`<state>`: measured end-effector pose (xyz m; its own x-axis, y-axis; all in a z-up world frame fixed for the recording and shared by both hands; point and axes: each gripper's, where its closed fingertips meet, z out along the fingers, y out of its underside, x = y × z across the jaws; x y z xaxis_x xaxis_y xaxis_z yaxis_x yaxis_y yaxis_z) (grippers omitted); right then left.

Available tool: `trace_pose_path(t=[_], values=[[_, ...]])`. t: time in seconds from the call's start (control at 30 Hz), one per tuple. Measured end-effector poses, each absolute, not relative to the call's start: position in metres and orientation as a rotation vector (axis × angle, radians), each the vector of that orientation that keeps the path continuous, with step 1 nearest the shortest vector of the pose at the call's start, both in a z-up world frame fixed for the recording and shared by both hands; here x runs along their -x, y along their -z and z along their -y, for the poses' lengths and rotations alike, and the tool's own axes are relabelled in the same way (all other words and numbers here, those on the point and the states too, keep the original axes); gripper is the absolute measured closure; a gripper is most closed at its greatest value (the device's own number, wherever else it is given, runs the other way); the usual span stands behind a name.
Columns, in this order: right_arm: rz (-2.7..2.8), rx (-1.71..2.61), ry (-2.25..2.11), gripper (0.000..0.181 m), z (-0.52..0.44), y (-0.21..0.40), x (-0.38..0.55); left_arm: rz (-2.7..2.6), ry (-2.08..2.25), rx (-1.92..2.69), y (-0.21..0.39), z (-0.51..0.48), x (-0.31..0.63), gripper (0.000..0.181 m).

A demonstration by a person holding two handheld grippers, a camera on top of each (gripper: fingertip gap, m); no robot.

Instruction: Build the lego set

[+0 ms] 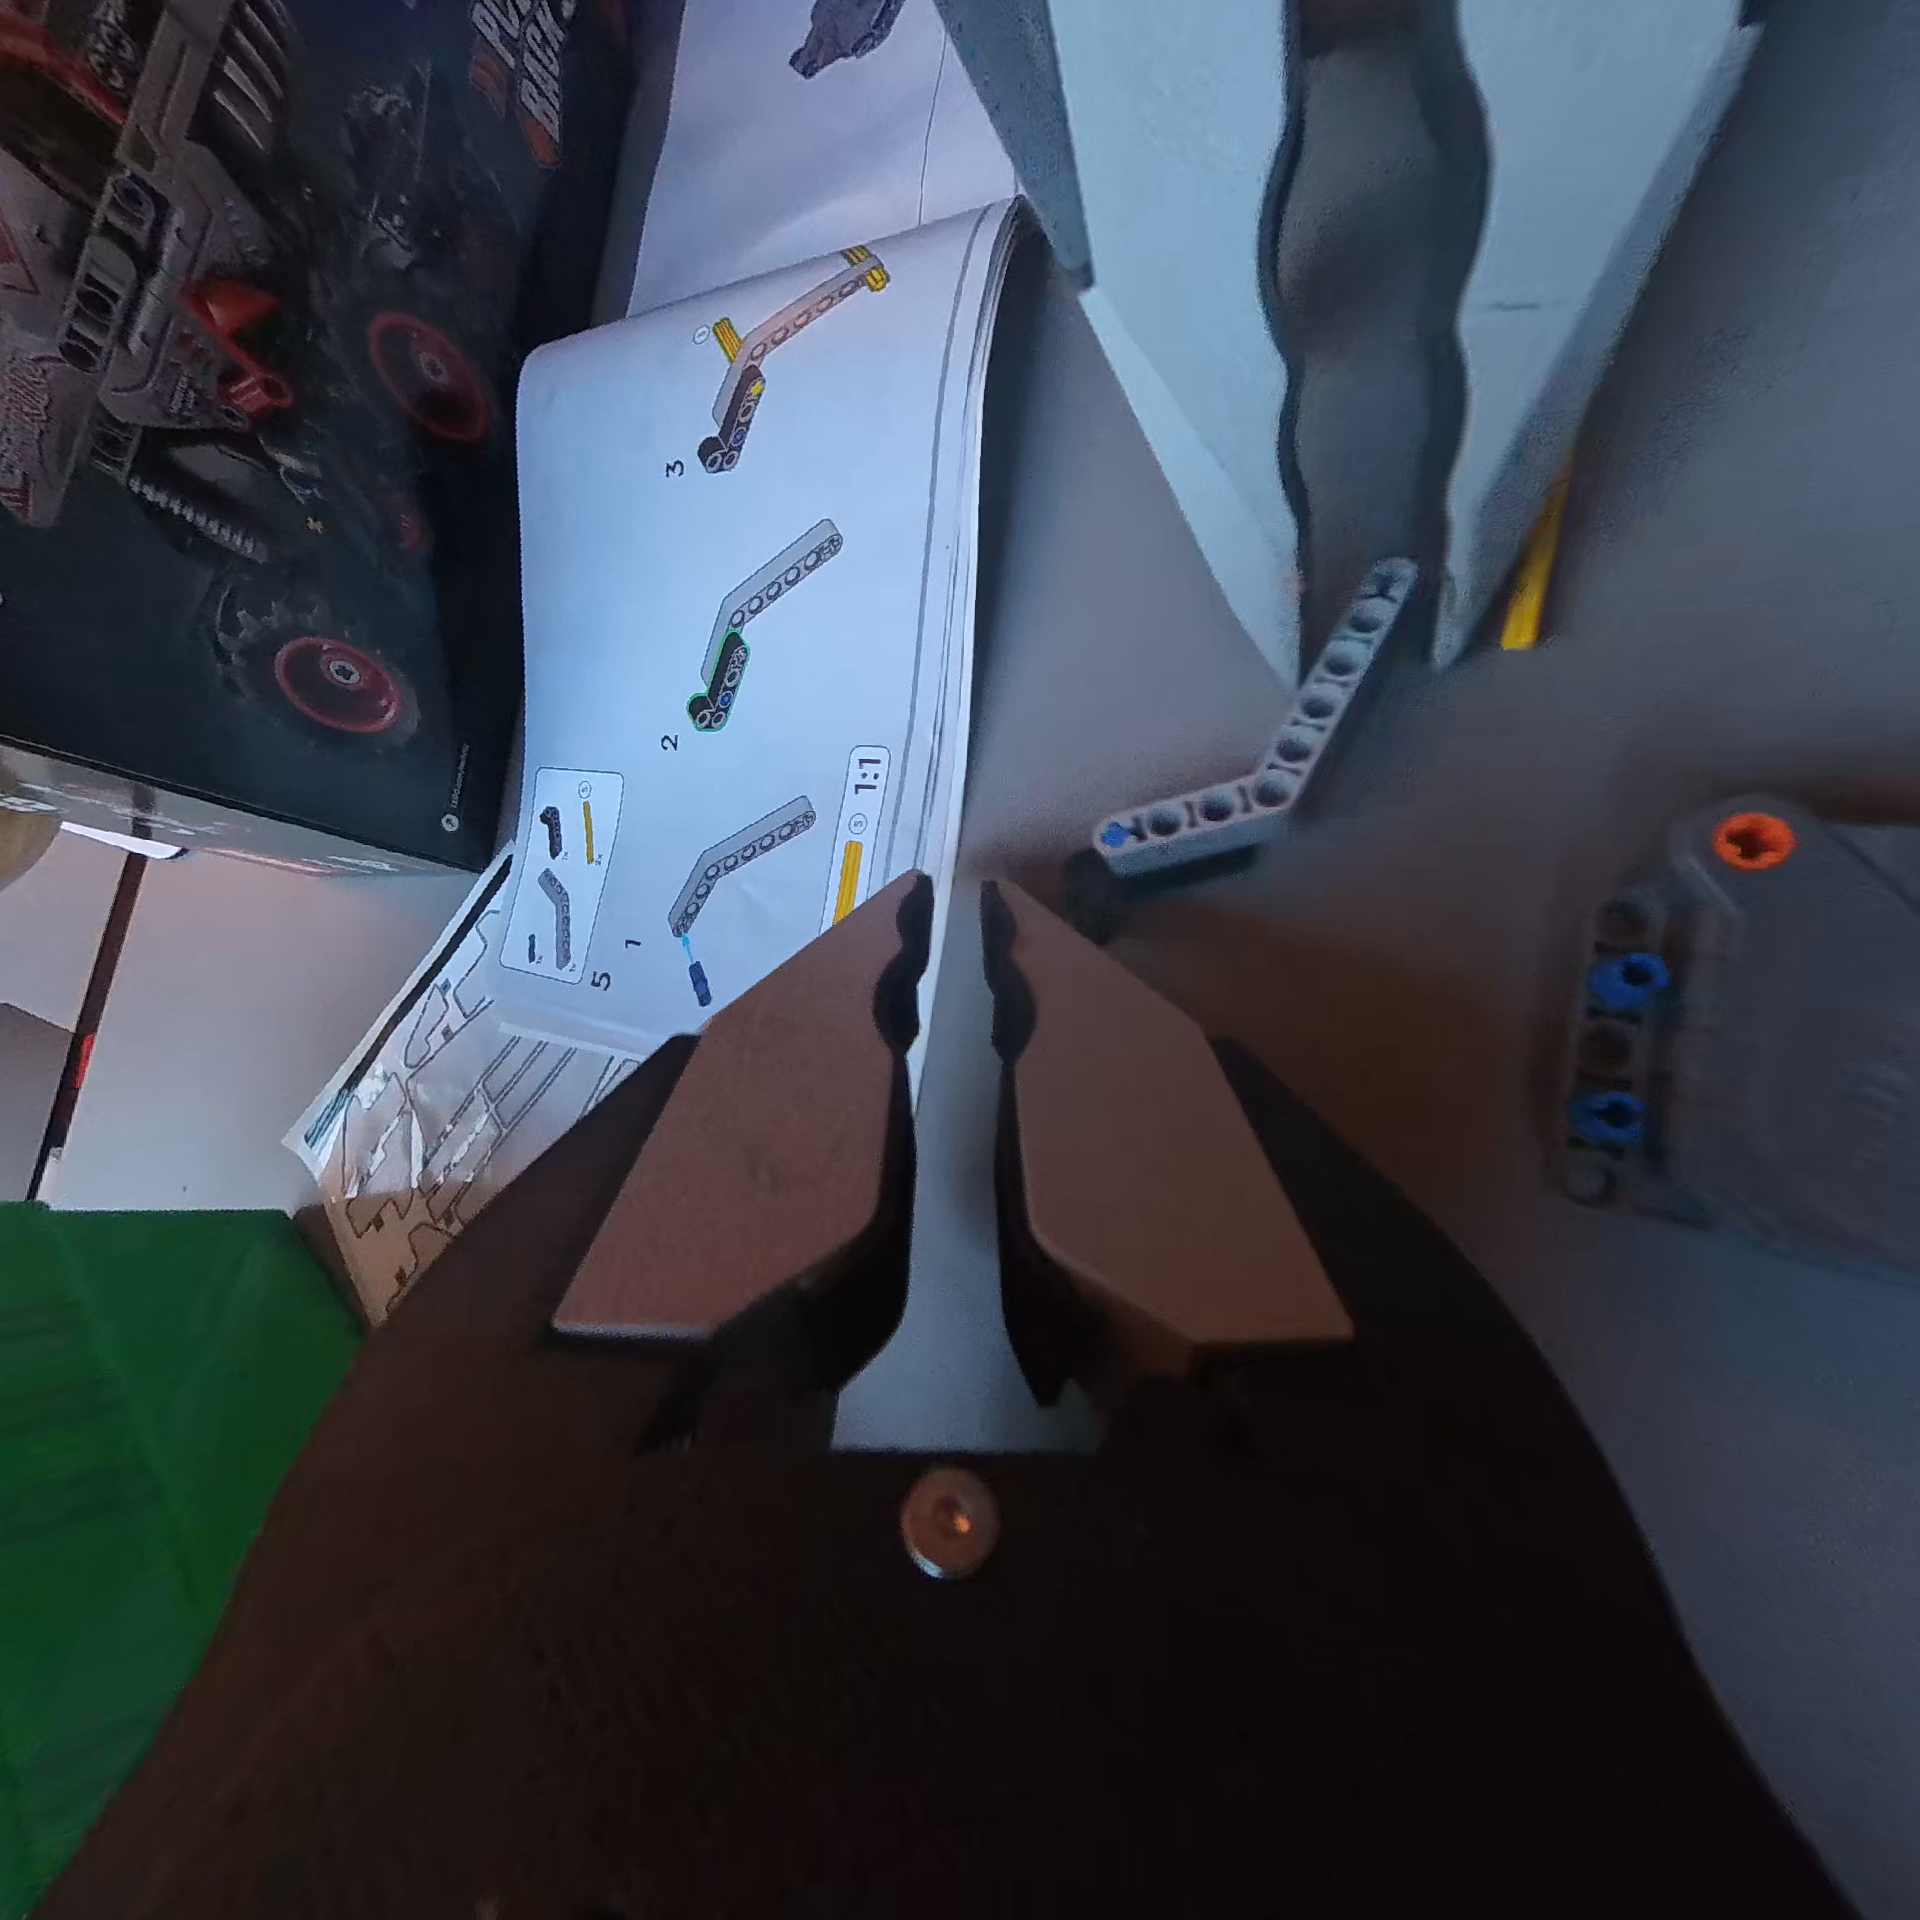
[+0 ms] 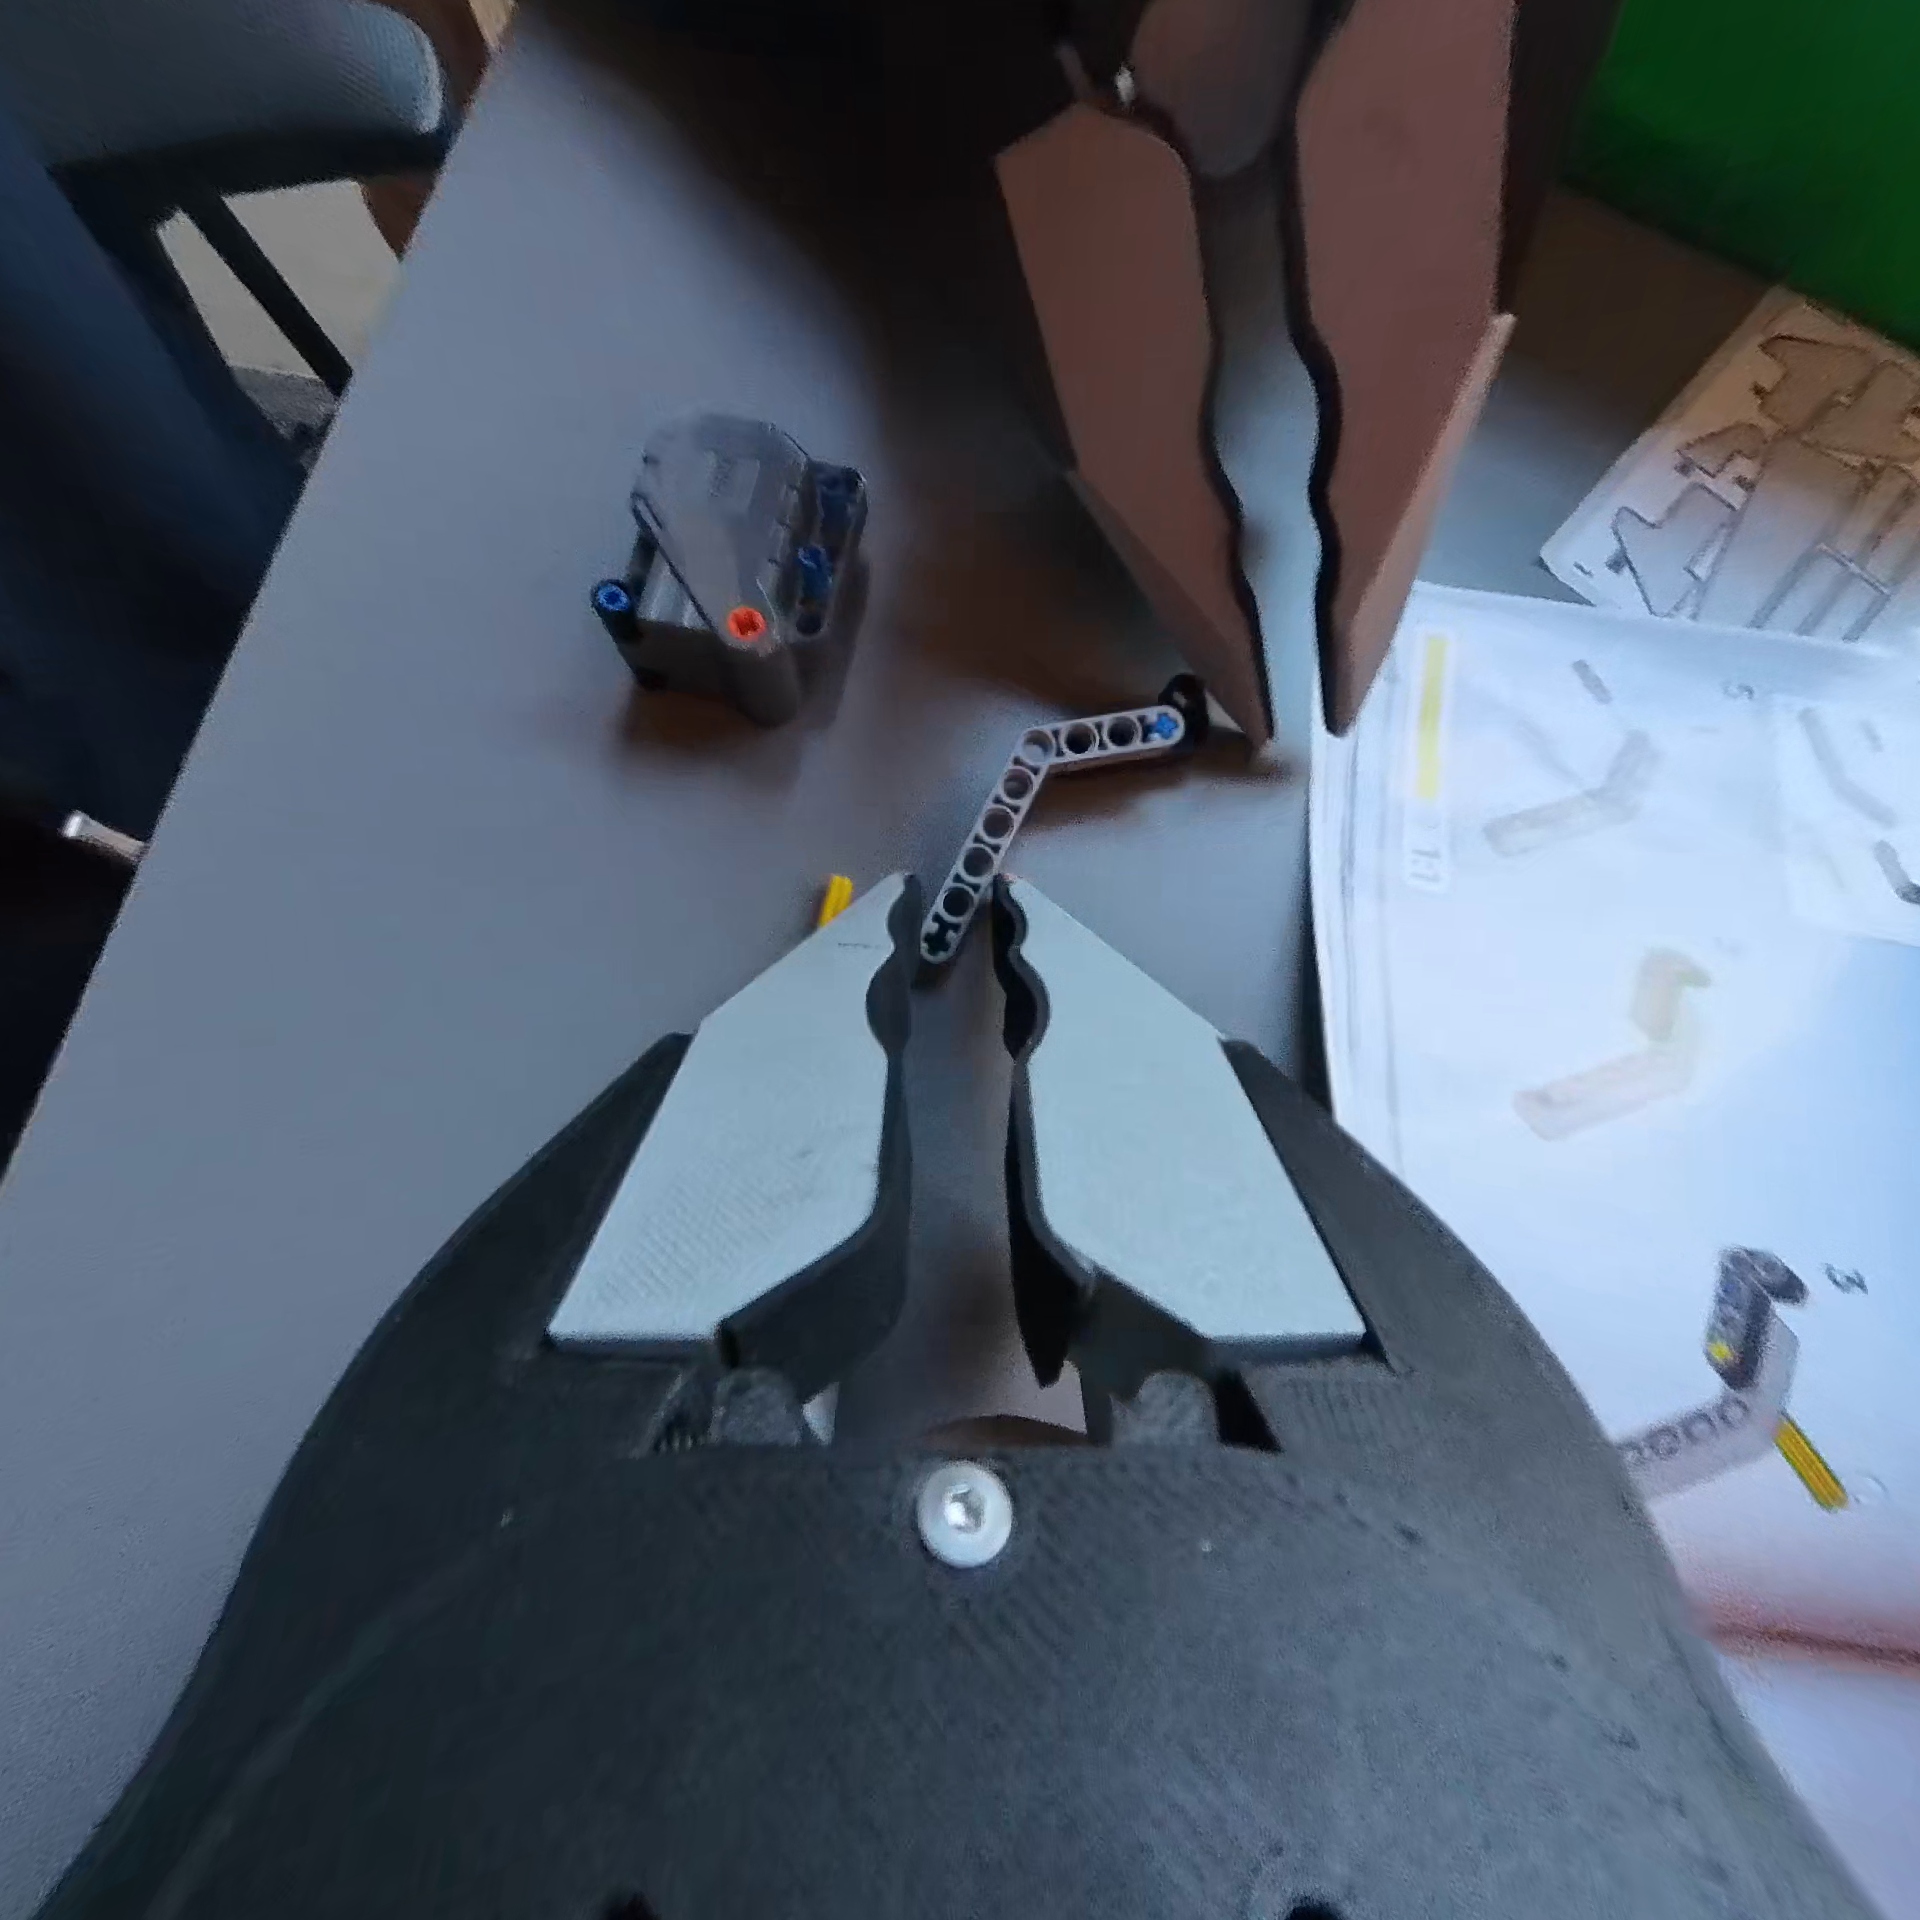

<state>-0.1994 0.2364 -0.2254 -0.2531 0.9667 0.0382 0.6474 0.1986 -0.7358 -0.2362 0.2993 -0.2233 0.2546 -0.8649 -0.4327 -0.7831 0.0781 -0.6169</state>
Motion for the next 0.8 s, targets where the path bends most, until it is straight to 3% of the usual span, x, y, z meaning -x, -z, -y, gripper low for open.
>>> trace_pose_path(t=[0.03, 0.47, 0.8], values=[[1.973, 1.495, -0.835, 0.169, -0.235, 0.225, 0.202, -1.527, 0.122, 1.707, 0.223, -0.300, 0.237, 0.175], [1.960, 1.530, -0.858, 0.169, -0.234, 0.224, 0.201, -1.659, 0.235, 1.573, 0.206, -0.272, 0.237, 0.181], [1.967, 1.448, -0.943, 0.166, -0.217, 0.214, 0.209, -1.556, 0.095, 1.674, 0.225, -0.298, 0.235, 0.181]])
